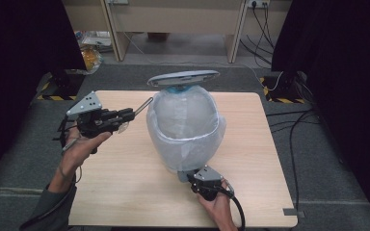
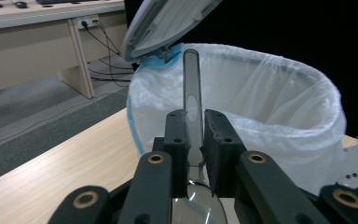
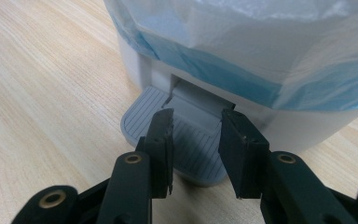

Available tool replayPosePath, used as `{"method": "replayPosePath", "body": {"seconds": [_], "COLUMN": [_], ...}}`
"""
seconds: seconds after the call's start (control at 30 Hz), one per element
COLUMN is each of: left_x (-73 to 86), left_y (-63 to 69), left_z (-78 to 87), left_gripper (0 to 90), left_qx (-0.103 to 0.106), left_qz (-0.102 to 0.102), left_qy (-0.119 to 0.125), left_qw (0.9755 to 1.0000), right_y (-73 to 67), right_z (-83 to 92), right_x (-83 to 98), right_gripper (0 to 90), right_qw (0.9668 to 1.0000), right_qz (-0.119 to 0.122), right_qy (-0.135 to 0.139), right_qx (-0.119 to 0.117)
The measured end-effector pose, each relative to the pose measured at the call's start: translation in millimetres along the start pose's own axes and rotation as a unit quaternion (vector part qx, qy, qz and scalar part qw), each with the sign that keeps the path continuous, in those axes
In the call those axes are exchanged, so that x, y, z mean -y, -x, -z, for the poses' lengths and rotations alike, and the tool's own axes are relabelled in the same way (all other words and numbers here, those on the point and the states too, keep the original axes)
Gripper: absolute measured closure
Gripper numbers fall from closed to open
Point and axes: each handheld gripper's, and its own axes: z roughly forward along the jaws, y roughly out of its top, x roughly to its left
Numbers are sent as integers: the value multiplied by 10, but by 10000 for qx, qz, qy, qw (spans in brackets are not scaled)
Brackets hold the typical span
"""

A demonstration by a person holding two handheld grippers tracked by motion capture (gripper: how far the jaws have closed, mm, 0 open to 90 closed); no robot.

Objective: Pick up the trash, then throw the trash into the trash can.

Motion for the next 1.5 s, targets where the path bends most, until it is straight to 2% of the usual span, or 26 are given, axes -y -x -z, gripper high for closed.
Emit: {"method": "replayPosePath", "body": {"seconds": [0.2,0.73,0.87,1.17,1.5], "left_x": [-74,-273,-310,-358,-407], "left_y": [88,257,297,365,454], "left_z": [-36,-264,-327,-474,-595], "left_gripper": [797,797,798,798,798], "left_qx": [213,437,463,530,569], "left_qz": [-18,-185,-217,-153,-224], "left_qy": [47,120,141,250,305], "left_qw": [9998,9988,9986,9982,9977], "right_y": [1,1,-1,1,-2], "right_z": [0,2,0,2,0], "right_x": [0,0,1,0,0], "right_gripper": [649,649,649,649,650], "right_qw": [10000,10000,10000,10000,10000], "right_qz": [7,19,48,38,57], "right_qy": [-1,1,17,3,16], "right_qx": [-4,14,24,15,23]}}
